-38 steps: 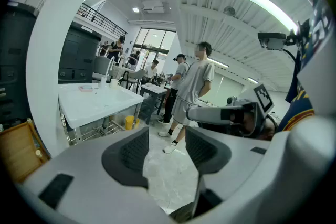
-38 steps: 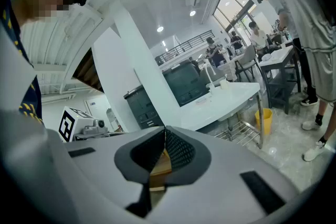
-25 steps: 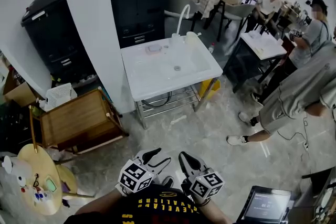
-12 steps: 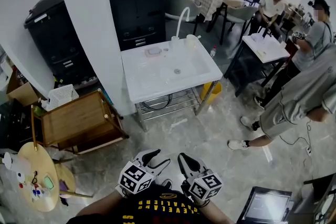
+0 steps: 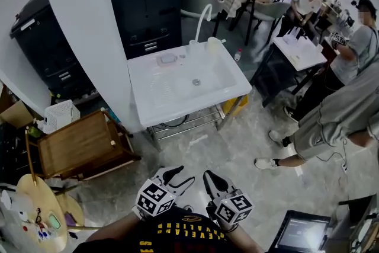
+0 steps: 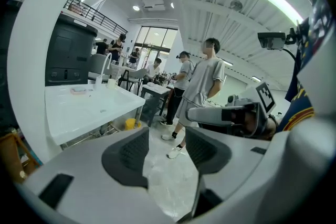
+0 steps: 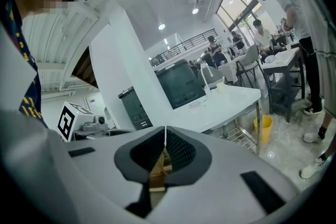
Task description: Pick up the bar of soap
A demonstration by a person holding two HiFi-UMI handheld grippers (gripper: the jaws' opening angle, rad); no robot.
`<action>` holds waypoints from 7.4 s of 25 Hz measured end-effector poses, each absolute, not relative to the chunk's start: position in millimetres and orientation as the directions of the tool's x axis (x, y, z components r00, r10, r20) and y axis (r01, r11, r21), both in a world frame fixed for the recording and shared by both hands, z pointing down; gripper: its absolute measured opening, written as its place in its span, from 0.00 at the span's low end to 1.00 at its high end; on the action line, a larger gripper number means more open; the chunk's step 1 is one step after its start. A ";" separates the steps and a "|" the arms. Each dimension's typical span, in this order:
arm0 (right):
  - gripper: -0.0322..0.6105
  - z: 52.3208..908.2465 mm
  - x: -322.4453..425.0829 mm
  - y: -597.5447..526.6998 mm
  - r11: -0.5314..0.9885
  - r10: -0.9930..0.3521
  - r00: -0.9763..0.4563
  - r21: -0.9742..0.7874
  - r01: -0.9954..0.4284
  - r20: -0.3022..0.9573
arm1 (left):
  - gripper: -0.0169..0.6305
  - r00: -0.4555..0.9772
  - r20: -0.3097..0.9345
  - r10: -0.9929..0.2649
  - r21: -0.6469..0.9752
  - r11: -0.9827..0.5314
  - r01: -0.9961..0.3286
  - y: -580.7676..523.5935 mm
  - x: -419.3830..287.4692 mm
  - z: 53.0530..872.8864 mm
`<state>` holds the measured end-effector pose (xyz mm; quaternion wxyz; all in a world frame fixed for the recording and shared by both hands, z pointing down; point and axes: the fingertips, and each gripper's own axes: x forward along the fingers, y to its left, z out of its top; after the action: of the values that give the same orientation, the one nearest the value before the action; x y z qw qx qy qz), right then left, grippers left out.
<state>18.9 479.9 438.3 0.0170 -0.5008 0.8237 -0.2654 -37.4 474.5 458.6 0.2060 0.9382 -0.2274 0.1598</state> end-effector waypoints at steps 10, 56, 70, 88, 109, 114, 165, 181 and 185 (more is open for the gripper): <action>0.08 432.2 -13.6 338.5 0.284 -0.857 -0.429 -0.433 -0.856 0.286 | 0.38 0.873 0.367 -0.321 0.322 -0.837 -0.443 327.0 -78.4 448.8; 0.08 464.5 101.7 56.1 0.378 -0.747 -0.581 -0.512 -0.771 0.324 | 0.38 0.577 0.453 -0.680 0.095 -0.607 -0.789 -44.2 -67.9 459.8; 0.08 478.4 112.8 2.7 0.382 -0.717 -0.603 -0.527 -0.759 0.349 | 0.40 0.455 0.630 -0.630 -0.181 -0.688 -0.703 -166.1 -90.6 502.1; 0.08 499.1 72.0 -43.1 0.366 -0.689 -0.603 -0.525 -0.768 0.403 | 0.45 0.443 0.762 -0.472 -0.227 -0.836 -0.500 -208.8 -85.2 575.9; 0.08 514.3 62.8 -57.4 0.348 -0.670 -0.597 -0.525 -0.777 0.440 | 0.47 0.287 0.903 -0.320 -0.241 -0.930 -0.278 -229.1 -85.0 652.1; 0.08 515.6 60.8 -57.4 0.343 -0.668 -0.597 -0.529 -0.777 0.444 | 0.48 0.230 0.924 -0.304 -0.250 -0.939 -0.236 -232.9 -87.5 661.8; 0.08 535.8 82.2 -38.9 0.225 -0.680 -0.567 -0.604 -0.765 0.465 | 0.43 0.284 0.826 -0.487 -0.353 -0.839 -0.414 -267.6 -87.9 641.8; 0.08 540.9 82.8 -36.1 0.214 -0.673 -0.576 -0.623 -0.753 0.465 | 0.43 0.388 0.773 -0.501 -0.193 -0.769 -0.609 -263.2 -95.3 630.8; 0.08 541.2 80.2 -37.6 0.212 -0.669 -0.581 -0.630 -0.747 0.464 | 0.43 0.338 0.838 -0.428 -0.245 -0.850 -0.467 -248.8 -88.3 653.2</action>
<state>80.2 -37.6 541.2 -0.0453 -0.4556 0.7772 -0.4318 -88.3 -248.8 653.2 0.0192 0.8177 -0.2736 0.5061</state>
